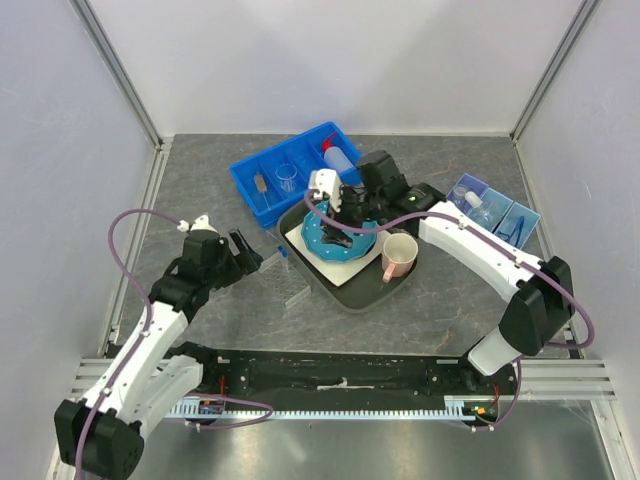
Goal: Organize the chemistry lab equipment
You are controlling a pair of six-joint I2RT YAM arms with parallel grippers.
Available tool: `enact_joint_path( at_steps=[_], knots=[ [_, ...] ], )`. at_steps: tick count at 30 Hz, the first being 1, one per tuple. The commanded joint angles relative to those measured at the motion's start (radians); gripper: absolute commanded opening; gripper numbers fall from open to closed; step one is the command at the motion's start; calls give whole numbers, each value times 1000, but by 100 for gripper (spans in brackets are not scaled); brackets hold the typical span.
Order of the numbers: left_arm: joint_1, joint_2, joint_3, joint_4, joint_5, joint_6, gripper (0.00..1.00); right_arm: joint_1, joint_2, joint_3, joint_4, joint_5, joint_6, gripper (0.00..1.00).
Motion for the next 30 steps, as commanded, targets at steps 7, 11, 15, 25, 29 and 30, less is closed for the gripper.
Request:
enact_joint_path(
  at_steps=[7, 11, 15, 25, 29, 30],
  knots=[
    [5, 246, 117, -140, -176, -336, 57, -124, -115, -183, 44, -206, 15, 83],
    [5, 361, 168, -148, -191, -347, 50, -167, -131, -219, 63, -237, 14, 85],
    [5, 490, 217, -147, -212, -339, 49, -215, -154, -266, 92, -289, 18, 87],
    [6, 685, 307, -96, -242, -286, 47, -325, -192, -361, 145, -405, 34, 89],
    [5, 748, 332, -95, -228, -276, 46, -330, -189, -365, 147, -419, 29, 89],
    [3, 757, 334, -93, -226, -275, 46, -330, -187, -366, 147, -421, 29, 89]
  ],
)
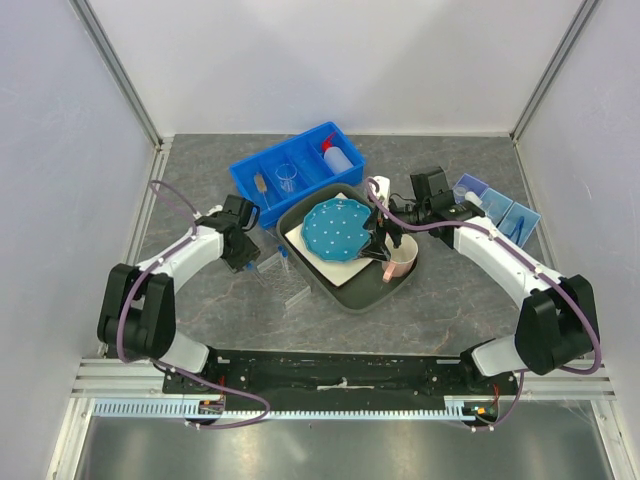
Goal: Organize the chemistry lab equipment
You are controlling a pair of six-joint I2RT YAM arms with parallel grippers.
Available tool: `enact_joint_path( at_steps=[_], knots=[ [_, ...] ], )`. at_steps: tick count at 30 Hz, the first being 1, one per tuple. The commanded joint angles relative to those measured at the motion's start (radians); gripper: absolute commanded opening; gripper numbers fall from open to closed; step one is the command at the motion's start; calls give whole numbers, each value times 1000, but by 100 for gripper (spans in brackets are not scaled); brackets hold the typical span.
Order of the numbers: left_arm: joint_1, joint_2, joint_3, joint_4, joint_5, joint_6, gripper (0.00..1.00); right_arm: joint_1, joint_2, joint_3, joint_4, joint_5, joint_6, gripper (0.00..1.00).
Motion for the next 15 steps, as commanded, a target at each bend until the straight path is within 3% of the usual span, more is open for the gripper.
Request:
enact_joint_path(
  at_steps=[1, 15],
  knots=[
    [2, 50, 49, 33, -35, 16, 45, -2, -27, -4, 43, -72, -6, 89],
    [2, 146, 27, 42, -58, 8, 38, -13, -28, -11, 35, -75, -26, 89]
  ],
)
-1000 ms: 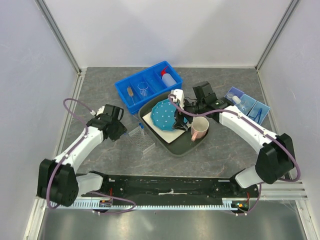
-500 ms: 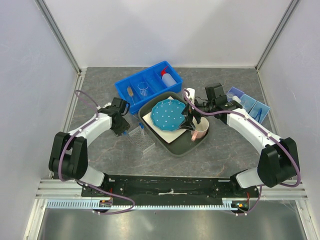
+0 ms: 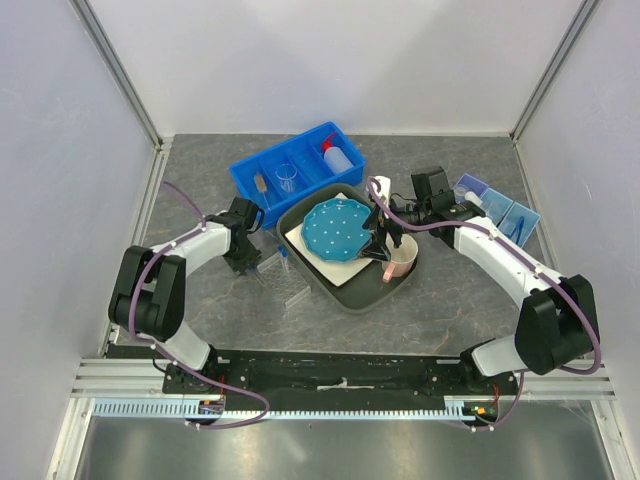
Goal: Organize the chemistry lab equipment
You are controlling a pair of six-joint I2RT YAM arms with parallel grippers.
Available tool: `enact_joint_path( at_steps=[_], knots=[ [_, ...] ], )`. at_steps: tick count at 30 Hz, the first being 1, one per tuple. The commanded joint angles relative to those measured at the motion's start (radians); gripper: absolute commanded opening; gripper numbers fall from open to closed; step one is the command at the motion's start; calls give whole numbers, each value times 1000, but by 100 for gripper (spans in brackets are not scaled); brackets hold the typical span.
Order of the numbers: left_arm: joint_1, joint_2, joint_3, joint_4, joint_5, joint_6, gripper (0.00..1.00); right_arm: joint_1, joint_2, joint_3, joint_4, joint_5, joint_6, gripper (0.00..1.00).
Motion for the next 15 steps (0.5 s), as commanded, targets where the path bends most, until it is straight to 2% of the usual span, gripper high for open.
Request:
enact_joint_path(
  at_steps=[1, 9, 15],
  knots=[
    [2, 14, 10, 24, -63, 5, 38, -8, -30, -6, 28, -39, -24, 89],
    [2, -1, -13, 25, -131, 6, 22, -13, -30, -6, 23, -44, -30, 89],
    [2, -99, -39, 10, -216, 34, 14, -16, -30, -3, 19, -54, -33, 89]
  ],
)
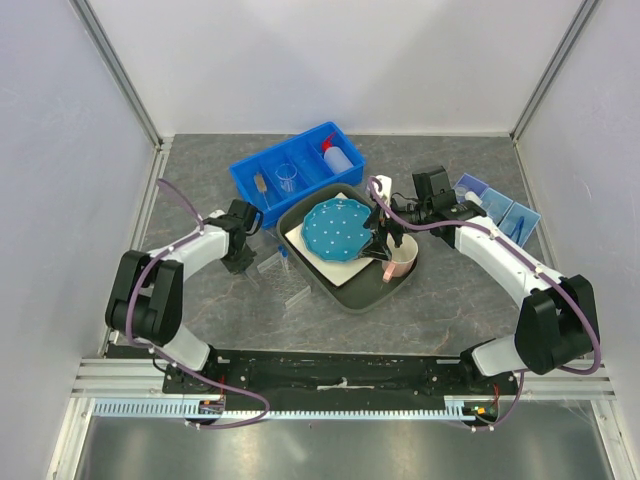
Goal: Organize the chemistry lab equipment
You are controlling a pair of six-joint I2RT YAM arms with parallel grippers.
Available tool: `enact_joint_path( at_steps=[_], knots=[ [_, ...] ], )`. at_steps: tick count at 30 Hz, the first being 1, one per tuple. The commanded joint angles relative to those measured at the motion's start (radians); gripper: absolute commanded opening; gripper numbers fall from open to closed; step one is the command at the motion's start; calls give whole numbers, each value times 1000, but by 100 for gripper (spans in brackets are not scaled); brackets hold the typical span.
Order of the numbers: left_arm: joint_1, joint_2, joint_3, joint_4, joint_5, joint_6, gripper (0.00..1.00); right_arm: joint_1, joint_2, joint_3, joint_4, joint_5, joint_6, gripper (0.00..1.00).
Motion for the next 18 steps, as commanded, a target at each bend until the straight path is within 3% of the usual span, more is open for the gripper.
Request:
enact_joint_path(
  at_steps=[1, 6, 9, 13, 14, 15, 16, 18],
  knots=[
    [3, -104, -27, -5, -147, 42, 14, -6, -28, -3, 18, -53, -26, 90],
    [1, -297, -55, -31, -155, 156, 7, -6, -22, -1, 13, -91, -19, 90],
    [-4, -434, -84, 3, -52, 272, 3, -6, -10, 4, 16, -149, 7, 91],
    [-20, -646, -171, 199, 316, 409, 2, -1, -1, -15, 91, -258, 136, 92],
    [-27, -686, -190, 243, 388, 421, 2, 2, -2, -32, 142, -289, 211, 92],
    [-28, -764, -208, 289, 514, 421, 2, 14, -5, -54, 312, -341, 300, 92],
    [-33, -792, -240, 346, 557, 411, 2, 25, -7, -112, 442, -361, 553, 92],
    [-60, -834, -262, 484, 643, 362, 3, 78, -8, -165, 792, -366, 777, 92]
  ],
)
